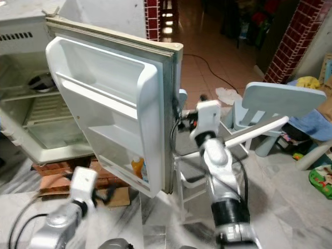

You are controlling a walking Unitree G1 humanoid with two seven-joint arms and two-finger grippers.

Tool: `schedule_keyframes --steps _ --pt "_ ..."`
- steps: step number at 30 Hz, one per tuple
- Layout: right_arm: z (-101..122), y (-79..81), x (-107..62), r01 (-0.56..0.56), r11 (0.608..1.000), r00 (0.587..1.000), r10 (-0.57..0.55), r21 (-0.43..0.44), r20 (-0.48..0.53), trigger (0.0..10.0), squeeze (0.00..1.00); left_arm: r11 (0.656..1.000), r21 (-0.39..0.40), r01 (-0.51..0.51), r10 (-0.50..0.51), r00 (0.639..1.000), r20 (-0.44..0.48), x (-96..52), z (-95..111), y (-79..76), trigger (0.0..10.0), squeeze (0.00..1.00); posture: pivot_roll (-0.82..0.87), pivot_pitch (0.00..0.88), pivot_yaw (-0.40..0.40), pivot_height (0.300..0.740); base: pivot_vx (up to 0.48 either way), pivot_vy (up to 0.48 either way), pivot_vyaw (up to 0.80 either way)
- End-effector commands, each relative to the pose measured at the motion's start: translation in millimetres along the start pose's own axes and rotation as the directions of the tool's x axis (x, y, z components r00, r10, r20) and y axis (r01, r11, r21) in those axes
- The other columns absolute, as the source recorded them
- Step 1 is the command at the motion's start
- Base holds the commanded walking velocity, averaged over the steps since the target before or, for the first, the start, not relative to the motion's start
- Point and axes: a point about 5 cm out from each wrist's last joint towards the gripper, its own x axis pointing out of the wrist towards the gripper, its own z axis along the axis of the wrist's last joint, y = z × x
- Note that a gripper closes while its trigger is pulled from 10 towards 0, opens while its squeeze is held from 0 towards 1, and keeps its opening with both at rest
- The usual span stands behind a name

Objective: Restocking fridge

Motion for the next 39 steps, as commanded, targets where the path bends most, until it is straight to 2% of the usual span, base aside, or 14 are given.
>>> schedule_keyframes --steps 1,9,12,14,16,17,19,21,22,26,30,32,35,39 --pt "6 -1.1 11.7 0.007 1.0 1.0 -0.007 0.028 0.014 10.0 0.0 0.997 0.072 0.036 -0.036 0.999 -0.002 0.6 7 -4.4 10.0 0.0 0.09 0.0 0.005 0.74 0.0 0.0 0.0" --pt "33 16.9 29.2 -0.23 0.955 0.97 0.208 0.185 0.128 10.0 0.0 0.986 0.141 0.086 -0.077 0.995 -0.063 1.9 6 -9.4 10.0 0.0 0.09 0.0 0.002 0.74 0.0 0.0 0.0" --pt "39 27.8 23.7 -0.387 0.883 0.92 0.35 0.267 0.174 10.0 0.0 0.983 0.155 0.095 -0.085 0.994 -0.073 2.6 7 -12.2 10.0 0.0 0.08 0.0 0.003 0.74 0.0 0.0 0.0" --pt "51 39.4 8.1 -0.568 0.729 0.823 0.511 0.382 0.248 10.0 0.0 0.982 0.161 0.097 -0.086 0.994 -0.074 2.6 7 -13.6 10.0 0.0 0.08 0.0 0.005 0.74 0.0 0.0 0.0" --pt "54 41.8 2.8 -0.61 0.688 0.791 0.553 0.393 0.261 10.0 0.0 0.982 0.163 0.097 -0.086 0.994 -0.074 2.4 7 -13.7 10.0 0.0 0.08 0.0 0.005 0.74 0.0 0.0 0.0" --pt "60 44.3 -7.5 -0.668 0.608 0.739 0.607 0.428 0.292 10.0 0.0 0.981 0.166 0.098 -0.086 0.993 -0.076 2.0 8 -14.2 10.0 0.0 0.08 0.0 0.005 0.74 0.0 0.0 0.0" --pt "60 43.9 -11.6 -0.68 0.581 0.726 0.62 0.447 0.297 10.0 0.0 0.981 0.168 0.098 -0.087 0.993 -0.077 1.8 8 -14.4 10.0 0.0 0.08 0.0 0.005 0.74 0.0 0.0 0.0" --pt "57 41.2 -12.4 -0.669 0.584 0.734 0.615 0.459 0.287 10.0 0.0 0.981 0.169 0.099 -0.087 0.993 -0.079 1.5 8 -14.6 10.0 0.0 0.08 0.0 0.005 0.74 0.0 0.0 0.0" --pt "46 31.9 -8.7 -0.6 0.667 0.794 0.564 0.442 0.228 10.0 0.0 0.98 0.171 0.099 -0.086 0.993 -0.08 1.1 9 -15.0 10.0 0.0 0.08 0.0 0.002 0.74 0.0 0.0 0.0" --pt "35 7.9 -4.7 -0.456 0.74 0.885 0.435 0.495 0.165 10.0 0.0 0.98 0.173 0.094 -0.081 0.993 -0.081 0.1 10 -15.5 10.0 0.0 0.09 0.0 -0.003 0.74 0.0 0.0 0.0" --pt "25 -9.4 -4.8 -0.343 0.788 0.934 0.344 0.512 0.097 10.0 0.0 0.982 0.172 0.078 -0.065 0.995 -0.079 -1.1 11 -14.9 10.0 0.0 0.09 0.0 -0.007 0.74 0.0 0.0 0.0" --pt "20 -12.6 -5.6 -0.312 0.797 0.943 0.325 0.518 0.067 10.0 0.0 0.982 0.175 0.067 -0.054 0.995 -0.079 -1.7 11 -14.3 10.0 0.0 0.1 0.0 -0.009 0.74 0.0 0.0 0.0" --pt "23 3.7 -9.2 -0.403 0.738 0.903 0.417 0.541 0.104 10.0 0.0 0.988 0.153 -0.016 0.024 0.999 -0.047 -4.5 14 -7.2 10.0 0.0 0.1 0.0 -0.009 0.74 0.0 0.0 0.0" --pt "18 18.3 -6.0 -0.42 0.746 0.893 0.442 0.517 0.086 10.0 0.0 0.988 0.093 -0.126 0.129 0.991 -0.026 -7.2 14 7.1 10.0 0.0 0.12 0.0 -0.012 0.74 0.0 0.0 0.0"
